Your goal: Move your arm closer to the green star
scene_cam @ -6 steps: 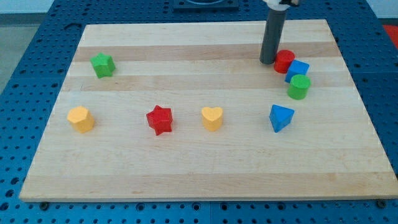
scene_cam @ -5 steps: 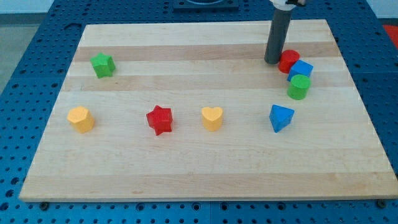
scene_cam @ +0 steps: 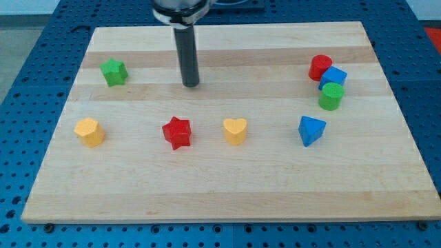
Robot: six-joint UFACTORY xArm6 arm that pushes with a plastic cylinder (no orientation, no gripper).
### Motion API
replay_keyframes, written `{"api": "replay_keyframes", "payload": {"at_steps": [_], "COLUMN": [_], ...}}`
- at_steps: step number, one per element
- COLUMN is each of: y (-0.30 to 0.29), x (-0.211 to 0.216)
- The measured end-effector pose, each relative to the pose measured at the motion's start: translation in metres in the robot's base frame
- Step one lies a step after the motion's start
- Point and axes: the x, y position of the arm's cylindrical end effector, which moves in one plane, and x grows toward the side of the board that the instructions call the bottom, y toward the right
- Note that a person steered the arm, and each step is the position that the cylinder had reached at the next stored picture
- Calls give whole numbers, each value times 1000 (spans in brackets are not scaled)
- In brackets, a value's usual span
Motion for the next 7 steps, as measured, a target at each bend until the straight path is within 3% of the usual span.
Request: {"api": "replay_keyframes", "payload": {"at_steps": [2,5,7], "y": [-22,-180,-189], "x": [12,4,-22]}}
